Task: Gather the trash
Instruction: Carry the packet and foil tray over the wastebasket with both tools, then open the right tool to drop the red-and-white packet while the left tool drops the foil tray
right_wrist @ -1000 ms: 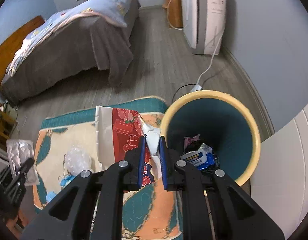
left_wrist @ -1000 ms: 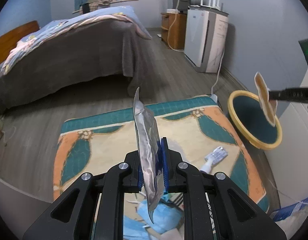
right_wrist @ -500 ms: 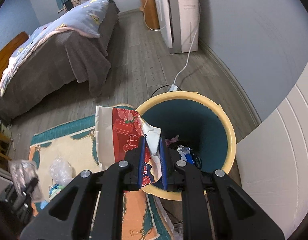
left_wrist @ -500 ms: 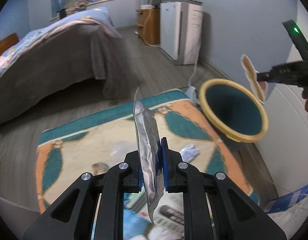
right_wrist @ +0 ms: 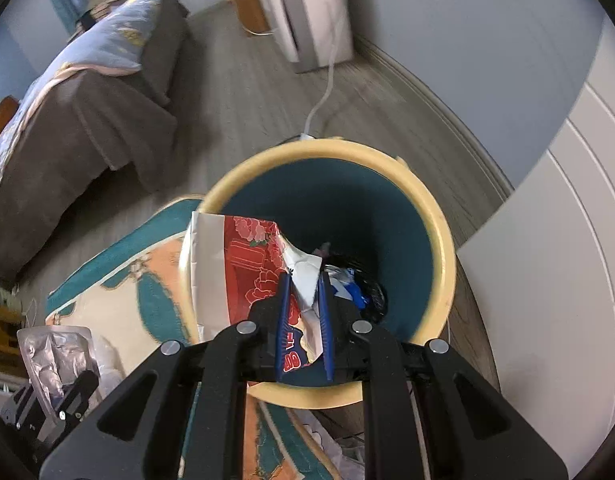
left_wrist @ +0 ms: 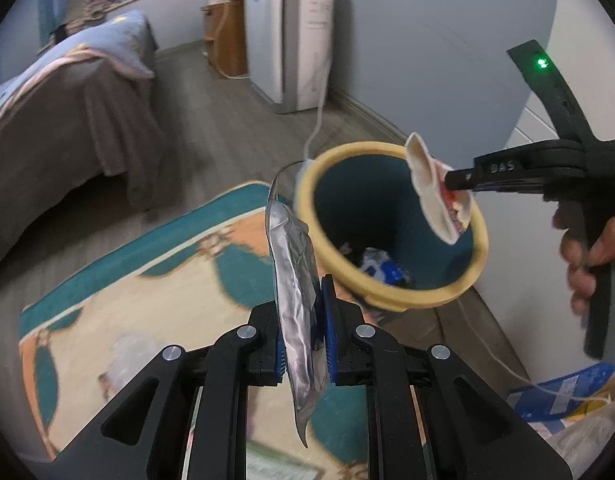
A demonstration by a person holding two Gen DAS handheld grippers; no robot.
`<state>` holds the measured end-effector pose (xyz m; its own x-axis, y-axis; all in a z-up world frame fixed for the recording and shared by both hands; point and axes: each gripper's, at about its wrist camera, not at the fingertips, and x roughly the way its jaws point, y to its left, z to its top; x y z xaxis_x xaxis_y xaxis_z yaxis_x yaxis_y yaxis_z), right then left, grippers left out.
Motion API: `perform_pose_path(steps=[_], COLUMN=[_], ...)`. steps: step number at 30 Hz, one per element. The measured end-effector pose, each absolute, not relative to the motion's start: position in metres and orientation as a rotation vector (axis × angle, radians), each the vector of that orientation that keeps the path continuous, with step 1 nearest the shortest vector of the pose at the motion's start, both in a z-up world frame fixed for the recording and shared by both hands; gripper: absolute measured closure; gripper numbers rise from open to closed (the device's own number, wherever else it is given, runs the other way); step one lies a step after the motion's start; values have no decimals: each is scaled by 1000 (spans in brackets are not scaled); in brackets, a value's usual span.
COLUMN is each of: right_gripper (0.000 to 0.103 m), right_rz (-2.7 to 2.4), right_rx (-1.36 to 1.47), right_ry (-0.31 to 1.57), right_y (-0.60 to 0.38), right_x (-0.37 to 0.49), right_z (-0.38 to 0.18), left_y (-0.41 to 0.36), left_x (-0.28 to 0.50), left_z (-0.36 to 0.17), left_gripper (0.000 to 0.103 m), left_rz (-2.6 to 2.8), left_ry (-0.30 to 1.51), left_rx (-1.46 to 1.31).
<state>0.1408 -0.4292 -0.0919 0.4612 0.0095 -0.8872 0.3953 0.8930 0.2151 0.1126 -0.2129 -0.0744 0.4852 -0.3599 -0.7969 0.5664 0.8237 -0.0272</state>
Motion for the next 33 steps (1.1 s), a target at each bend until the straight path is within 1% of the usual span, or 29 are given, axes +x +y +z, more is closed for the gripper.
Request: perform_pose_path(steps=[8,17,23,26,28,29,30,31,32,33], right_gripper=[90,90,89,89,88,87,82,76,73,70], right_rz=[-342,-383,-396,-404,-408,-407,-409,-412,-413,-412], right_rx=[494,548,588,612,600,594,589,581,577,576], right_ry=[1052,1072,998,957,957,962,967,972,977,978], right_y=[-457,-466,-471,-475,-475,-474,-473,-472,-471,-470], right_x=[136,135,129,127,128,130,131,131,132,133], right_z=[-102,-115,-106,-100,-98,-98,-99,-99,-100,-100], left_y=[-252,-286,-302,-307,-307,-306,-304,-302,-301,-297], left_x=[121,145,162,164,166,167,167,166,166,166], left_z=[-93,-92,-87,-77,-74,-74,-76,-77,-77,-78], left_gripper=[87,87,87,82,66,63,58,56,54,48], left_rz=[-638,-671,-644,-651,-646,-642,-639,-635,-631,-623], left_ry=[929,921,883,849,839,842,847,848,849,852], left_rx=[291,284,292,283,284,283,282,282,281,276])
